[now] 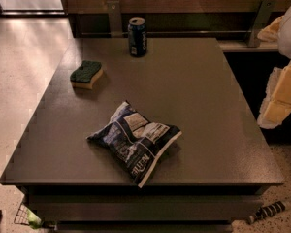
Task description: Move blue chip bag near pepsi can
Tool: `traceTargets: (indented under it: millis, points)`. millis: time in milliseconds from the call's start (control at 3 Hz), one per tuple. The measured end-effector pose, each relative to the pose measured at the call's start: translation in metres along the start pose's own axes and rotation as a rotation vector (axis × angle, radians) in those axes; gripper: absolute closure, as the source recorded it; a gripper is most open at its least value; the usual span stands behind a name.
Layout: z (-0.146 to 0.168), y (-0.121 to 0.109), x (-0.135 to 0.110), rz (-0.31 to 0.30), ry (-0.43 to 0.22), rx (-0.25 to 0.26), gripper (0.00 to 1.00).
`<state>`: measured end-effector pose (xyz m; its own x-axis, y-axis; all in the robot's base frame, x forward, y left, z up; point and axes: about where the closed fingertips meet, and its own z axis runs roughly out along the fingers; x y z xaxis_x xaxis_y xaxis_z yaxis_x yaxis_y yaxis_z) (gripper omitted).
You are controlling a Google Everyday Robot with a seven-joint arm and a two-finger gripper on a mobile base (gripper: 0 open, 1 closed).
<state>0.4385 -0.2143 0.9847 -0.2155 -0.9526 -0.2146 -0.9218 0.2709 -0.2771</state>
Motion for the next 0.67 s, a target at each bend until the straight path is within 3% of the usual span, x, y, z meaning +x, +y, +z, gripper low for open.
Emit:
traceTargets:
  millis: [333, 667]
  points:
    - [0.0, 0.0, 0.0, 0.0, 0.0, 0.0, 0.0]
    - [0.006, 0.003, -0.018, -0.003, -0.029, -0.032, 0.0]
